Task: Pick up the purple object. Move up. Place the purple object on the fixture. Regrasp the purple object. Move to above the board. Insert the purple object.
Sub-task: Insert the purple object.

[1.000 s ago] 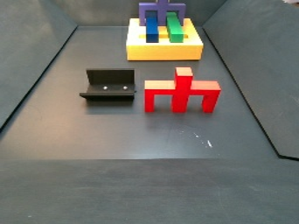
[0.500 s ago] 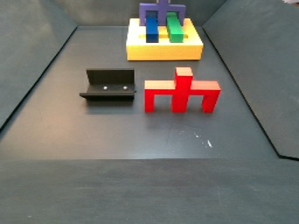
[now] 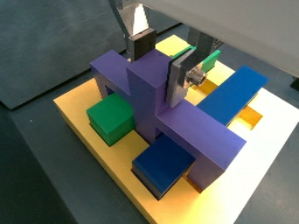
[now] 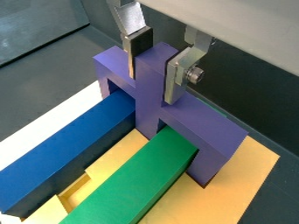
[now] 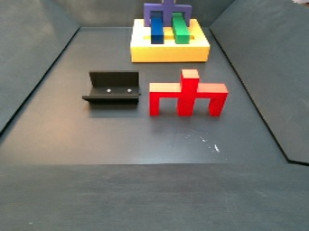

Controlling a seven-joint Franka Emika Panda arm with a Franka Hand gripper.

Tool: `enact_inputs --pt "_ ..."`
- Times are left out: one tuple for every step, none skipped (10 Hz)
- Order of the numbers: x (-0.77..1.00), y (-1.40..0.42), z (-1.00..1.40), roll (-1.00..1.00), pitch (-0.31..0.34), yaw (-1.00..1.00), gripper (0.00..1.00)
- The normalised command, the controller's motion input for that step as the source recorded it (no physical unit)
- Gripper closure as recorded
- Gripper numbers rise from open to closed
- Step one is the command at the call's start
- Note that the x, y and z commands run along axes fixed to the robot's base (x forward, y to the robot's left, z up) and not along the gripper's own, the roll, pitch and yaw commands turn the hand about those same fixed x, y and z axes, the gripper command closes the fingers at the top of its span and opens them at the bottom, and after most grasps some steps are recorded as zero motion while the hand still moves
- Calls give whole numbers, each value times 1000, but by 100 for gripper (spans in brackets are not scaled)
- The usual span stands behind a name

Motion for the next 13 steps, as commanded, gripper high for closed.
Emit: enact_inputs --pt "9 0 89 -200 -1 0 100" --pt "0 0 154 -184 0 6 100" --pt "0 0 160 -203 0 14 100" --pt "0 0 217 -224 0 23 100" --pt "0 0 160 -216 0 17 100" --pt "0 17 0 -166 -27 23 100" --pt "0 0 -14 -7 0 0 100" --pt "0 0 -114 0 0 -34 100" --pt "40 0 -234 -104 0 -26 100" --pt "37 0 -131 -184 34 -23 100" --pt "26 0 -91 -237 39 -43 100" --pt "43 0 -51 -270 40 -23 100" --pt "31 29 0 -196 44 -11 100"
